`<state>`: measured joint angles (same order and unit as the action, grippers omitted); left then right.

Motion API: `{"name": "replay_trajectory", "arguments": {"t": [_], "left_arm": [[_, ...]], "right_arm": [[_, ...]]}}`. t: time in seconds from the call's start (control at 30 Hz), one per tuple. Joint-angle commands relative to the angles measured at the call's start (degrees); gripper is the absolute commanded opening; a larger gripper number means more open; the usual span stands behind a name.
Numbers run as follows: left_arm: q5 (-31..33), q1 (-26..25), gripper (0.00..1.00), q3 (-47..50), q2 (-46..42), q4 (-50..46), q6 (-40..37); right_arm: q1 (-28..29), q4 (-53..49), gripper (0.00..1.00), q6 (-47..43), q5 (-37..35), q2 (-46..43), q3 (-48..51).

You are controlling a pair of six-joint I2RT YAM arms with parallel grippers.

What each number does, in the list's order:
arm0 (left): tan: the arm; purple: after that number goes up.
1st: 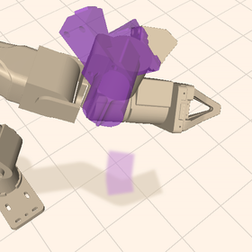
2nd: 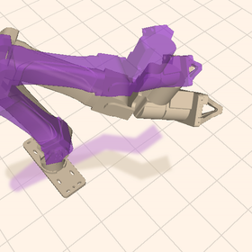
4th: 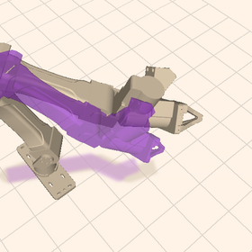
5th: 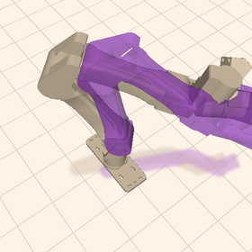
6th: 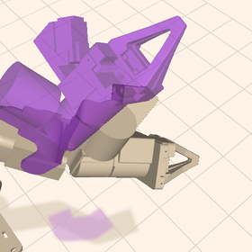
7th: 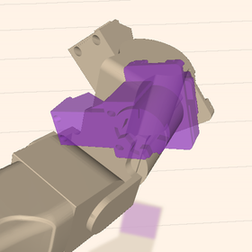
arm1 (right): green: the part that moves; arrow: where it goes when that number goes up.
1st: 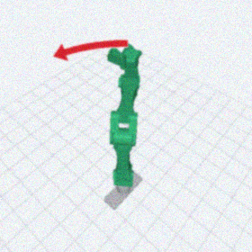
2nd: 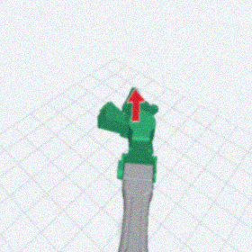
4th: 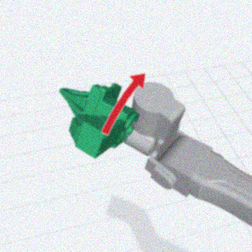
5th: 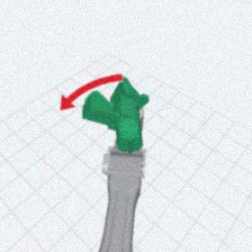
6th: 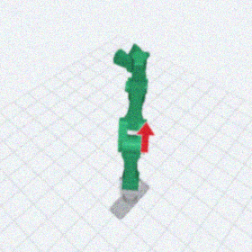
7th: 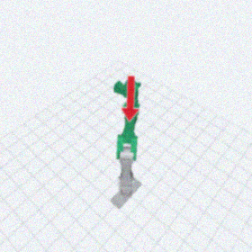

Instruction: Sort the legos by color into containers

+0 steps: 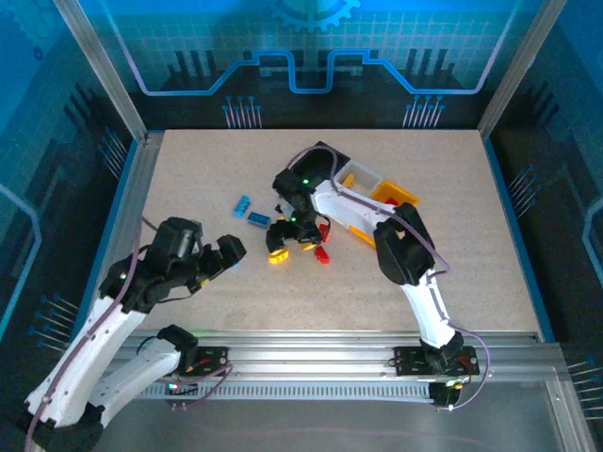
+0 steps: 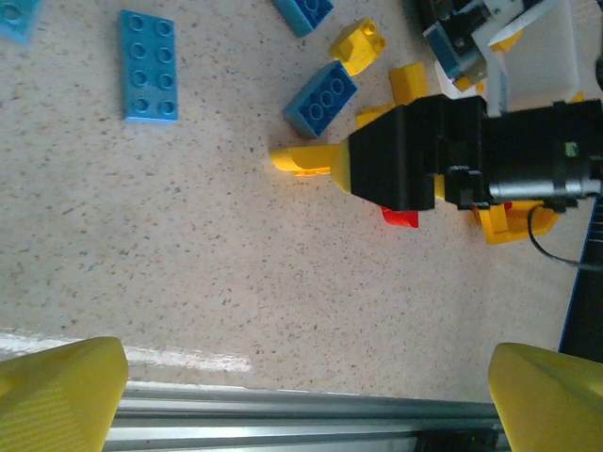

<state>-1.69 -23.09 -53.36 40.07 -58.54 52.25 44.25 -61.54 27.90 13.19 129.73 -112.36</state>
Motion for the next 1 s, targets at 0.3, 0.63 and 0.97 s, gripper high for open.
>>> {"name": "replay_trajectory", "arguments": {"t": [0.3,0.63,0.97], "left_arm": [[-0.4,2.1,0.99,1.2,-4.3,-8.6,-1.9],[-1.5,2.1,0.99,1.8,-5.2,-9.8,-2.1],[-4.7,2.1,0.99,4.4,-6.3,-8.2,-2.0]], "right_arm": [[4.3,-9.9,0.88,-4.3,-8.9,10.9,-13.4],[6.3,-13.6,0.83,-3.6,-13.9,16.9,-21.1],[7.6,-14.1,0.59,0.7,-18.0,14.3,-18.9]]}}
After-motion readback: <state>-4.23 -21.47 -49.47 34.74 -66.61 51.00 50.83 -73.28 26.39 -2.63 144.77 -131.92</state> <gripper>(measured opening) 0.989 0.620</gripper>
